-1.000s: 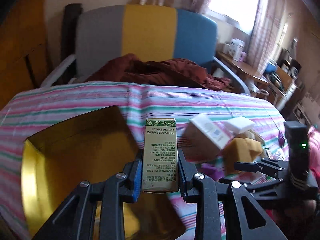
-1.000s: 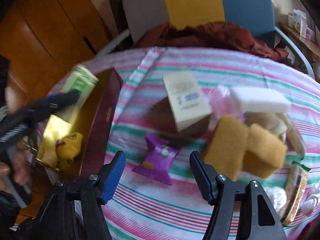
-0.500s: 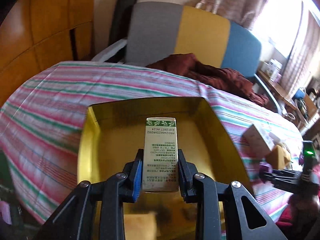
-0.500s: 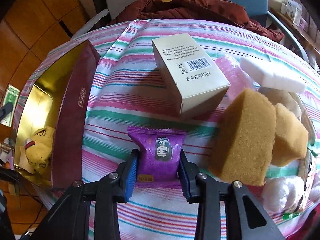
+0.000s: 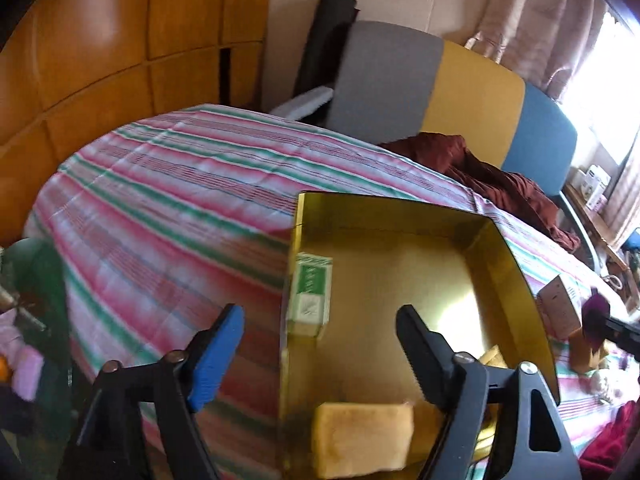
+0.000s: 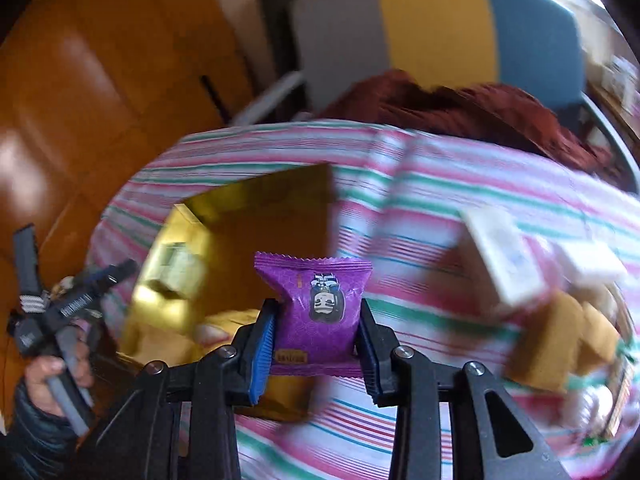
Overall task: Organize objects
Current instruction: 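Place the green box in the tray while the right gripper drops the purple candy there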
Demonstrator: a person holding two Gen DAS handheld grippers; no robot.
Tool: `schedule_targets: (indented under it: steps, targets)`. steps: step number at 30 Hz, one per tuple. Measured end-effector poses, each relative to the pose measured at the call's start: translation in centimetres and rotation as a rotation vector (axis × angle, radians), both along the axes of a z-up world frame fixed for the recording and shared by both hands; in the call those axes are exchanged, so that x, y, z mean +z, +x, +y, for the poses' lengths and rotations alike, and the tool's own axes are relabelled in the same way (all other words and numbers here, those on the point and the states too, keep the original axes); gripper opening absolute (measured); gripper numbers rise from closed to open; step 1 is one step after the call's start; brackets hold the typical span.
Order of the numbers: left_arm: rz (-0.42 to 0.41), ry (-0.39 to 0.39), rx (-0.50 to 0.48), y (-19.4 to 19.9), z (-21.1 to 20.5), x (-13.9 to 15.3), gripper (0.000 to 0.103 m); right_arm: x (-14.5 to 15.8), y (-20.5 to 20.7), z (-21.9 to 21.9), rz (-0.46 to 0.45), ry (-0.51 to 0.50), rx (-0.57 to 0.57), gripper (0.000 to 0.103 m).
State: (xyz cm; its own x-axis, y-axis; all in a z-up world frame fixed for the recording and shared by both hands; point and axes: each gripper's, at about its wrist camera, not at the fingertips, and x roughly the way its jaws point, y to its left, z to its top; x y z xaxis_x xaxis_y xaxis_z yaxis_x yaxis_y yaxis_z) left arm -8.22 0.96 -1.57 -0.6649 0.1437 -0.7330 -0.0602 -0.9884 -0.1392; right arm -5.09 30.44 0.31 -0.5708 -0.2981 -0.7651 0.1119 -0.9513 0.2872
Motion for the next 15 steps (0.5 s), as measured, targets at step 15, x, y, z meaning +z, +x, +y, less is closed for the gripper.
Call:
schedule_targets:
  steps: [15]
  targets:
    - [0.078, -0.021, 0.056, 3.4, -2.3, 1.0, 0.087, 4.9, 2.9, -11.0, 0.383, 0.291, 0.055, 0.073]
